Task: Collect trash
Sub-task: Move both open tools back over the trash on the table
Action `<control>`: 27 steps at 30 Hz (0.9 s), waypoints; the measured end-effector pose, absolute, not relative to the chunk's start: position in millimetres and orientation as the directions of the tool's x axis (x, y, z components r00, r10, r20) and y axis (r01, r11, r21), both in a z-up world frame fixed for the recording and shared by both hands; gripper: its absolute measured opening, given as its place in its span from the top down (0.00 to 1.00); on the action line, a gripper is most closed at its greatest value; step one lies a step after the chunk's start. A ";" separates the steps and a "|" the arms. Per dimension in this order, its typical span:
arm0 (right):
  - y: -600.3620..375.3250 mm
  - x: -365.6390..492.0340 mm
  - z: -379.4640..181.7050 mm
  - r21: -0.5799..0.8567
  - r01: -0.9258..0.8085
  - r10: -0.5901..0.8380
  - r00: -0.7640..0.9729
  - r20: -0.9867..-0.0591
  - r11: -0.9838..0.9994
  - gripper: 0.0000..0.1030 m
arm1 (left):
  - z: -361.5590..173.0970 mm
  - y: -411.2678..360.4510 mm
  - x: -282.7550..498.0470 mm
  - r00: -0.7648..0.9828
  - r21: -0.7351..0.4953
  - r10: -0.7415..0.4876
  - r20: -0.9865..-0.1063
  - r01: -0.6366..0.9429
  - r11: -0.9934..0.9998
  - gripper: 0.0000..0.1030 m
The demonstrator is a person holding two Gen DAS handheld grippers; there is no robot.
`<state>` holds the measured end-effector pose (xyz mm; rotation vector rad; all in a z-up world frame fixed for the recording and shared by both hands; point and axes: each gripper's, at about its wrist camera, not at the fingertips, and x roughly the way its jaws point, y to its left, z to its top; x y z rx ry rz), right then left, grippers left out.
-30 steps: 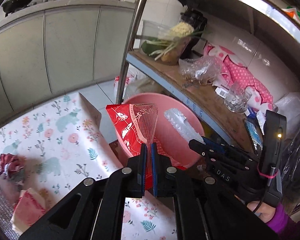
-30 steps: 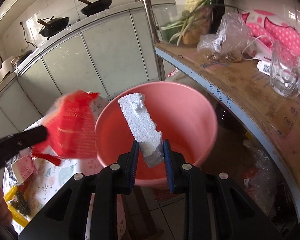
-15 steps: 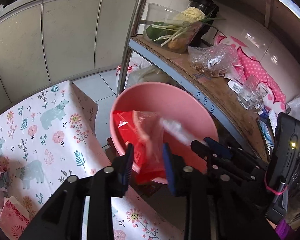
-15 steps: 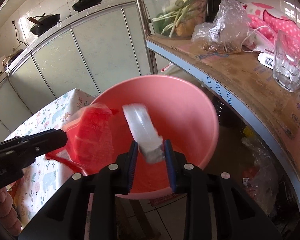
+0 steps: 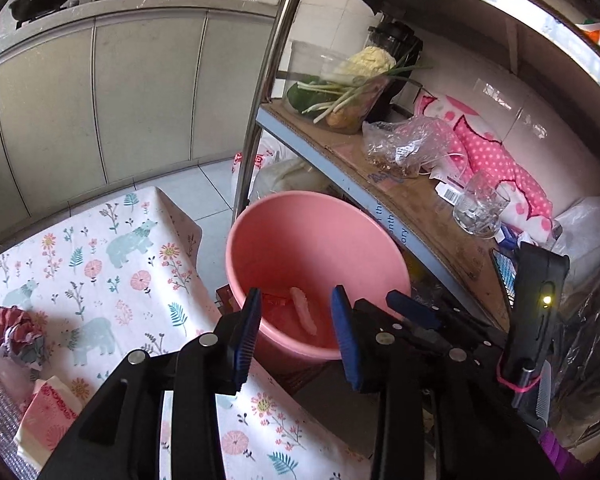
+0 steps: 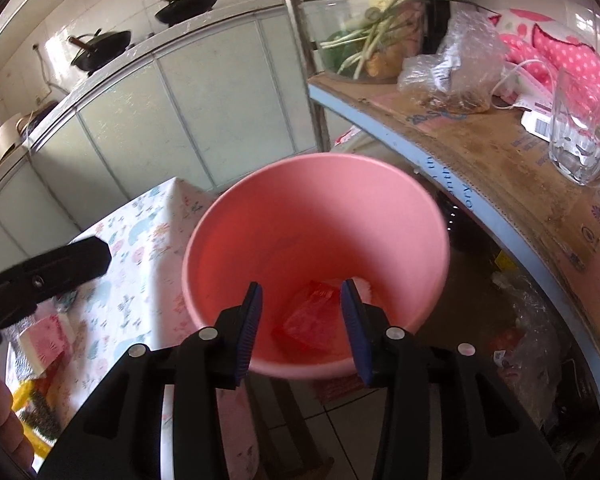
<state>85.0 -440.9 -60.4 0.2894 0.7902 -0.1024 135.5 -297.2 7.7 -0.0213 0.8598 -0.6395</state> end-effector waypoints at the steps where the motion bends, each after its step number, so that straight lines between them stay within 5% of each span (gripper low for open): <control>1: -434.9 83.4 -57.6 0.202 0.197 0.009 0.694 -0.720 0.959 0.59 | 11.6 -292.8 130.7 0.484 -0.265 -0.530 -0.696 0.513 0.816 0.66; 27: -335.1 24.6 -16.4 0.263 -0.105 0.248 0.759 -0.602 0.959 0.59 | 41.7 -140.3 37.2 0.643 -0.180 -0.418 -0.641 0.404 0.897 0.53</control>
